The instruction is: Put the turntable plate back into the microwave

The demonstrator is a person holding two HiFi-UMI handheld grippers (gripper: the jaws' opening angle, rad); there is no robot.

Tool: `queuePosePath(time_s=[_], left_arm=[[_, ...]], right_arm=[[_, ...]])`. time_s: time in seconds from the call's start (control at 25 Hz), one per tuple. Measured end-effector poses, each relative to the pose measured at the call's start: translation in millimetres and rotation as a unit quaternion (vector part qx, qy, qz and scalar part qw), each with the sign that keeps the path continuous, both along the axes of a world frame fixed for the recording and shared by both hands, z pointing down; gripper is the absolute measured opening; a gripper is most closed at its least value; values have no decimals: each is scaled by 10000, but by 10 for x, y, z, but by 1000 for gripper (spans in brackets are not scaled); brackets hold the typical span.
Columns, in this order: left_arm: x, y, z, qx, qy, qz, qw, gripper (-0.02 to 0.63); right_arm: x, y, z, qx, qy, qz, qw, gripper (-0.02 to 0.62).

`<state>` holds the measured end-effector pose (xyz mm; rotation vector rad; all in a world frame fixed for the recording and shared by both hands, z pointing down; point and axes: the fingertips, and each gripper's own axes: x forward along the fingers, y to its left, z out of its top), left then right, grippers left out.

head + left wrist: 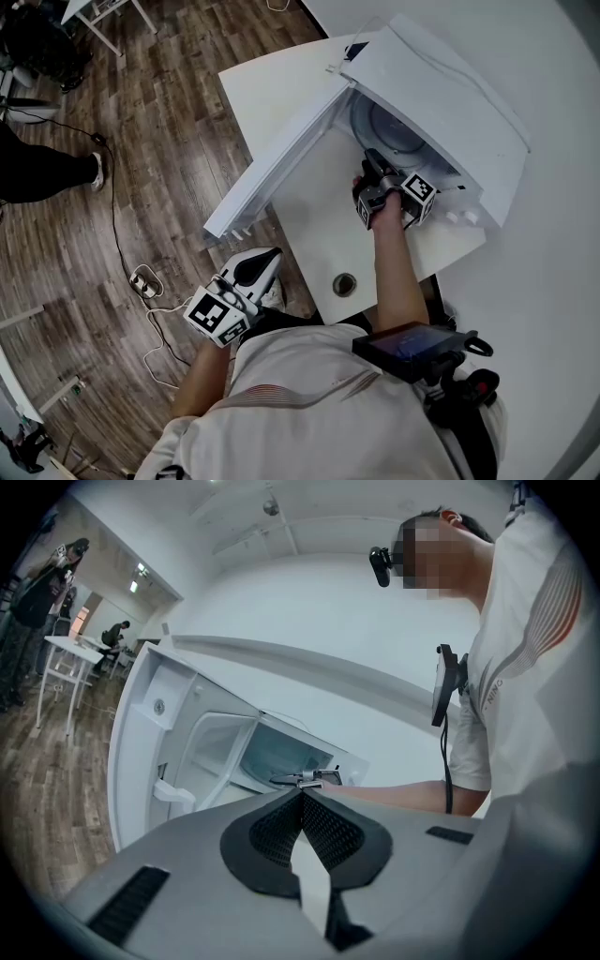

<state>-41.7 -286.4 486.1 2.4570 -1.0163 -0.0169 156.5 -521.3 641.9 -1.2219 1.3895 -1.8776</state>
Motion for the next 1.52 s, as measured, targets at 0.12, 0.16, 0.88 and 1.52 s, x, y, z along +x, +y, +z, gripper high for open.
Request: queuePosePath(time_s=[0.12,0.16,0.88,1.52], left_arm=[[-22,21,-7,11,-97,-26,9999,11],[-45,27,-23,31,-130,-27,9999,11],[-76,647,-843,1160,-260,770,9899,11],[327,2396,-1335,1560,-389,286,9866,11]], right_arm=[[-132,313,-134,93,-53,-256,9996,153],[-162,423,-217,213,30,-331,9992,152],[-68,2507,-2663,3722,3165,-515,8710,5],[445,4769,-3161,4335,4273,-684,7904,5]])
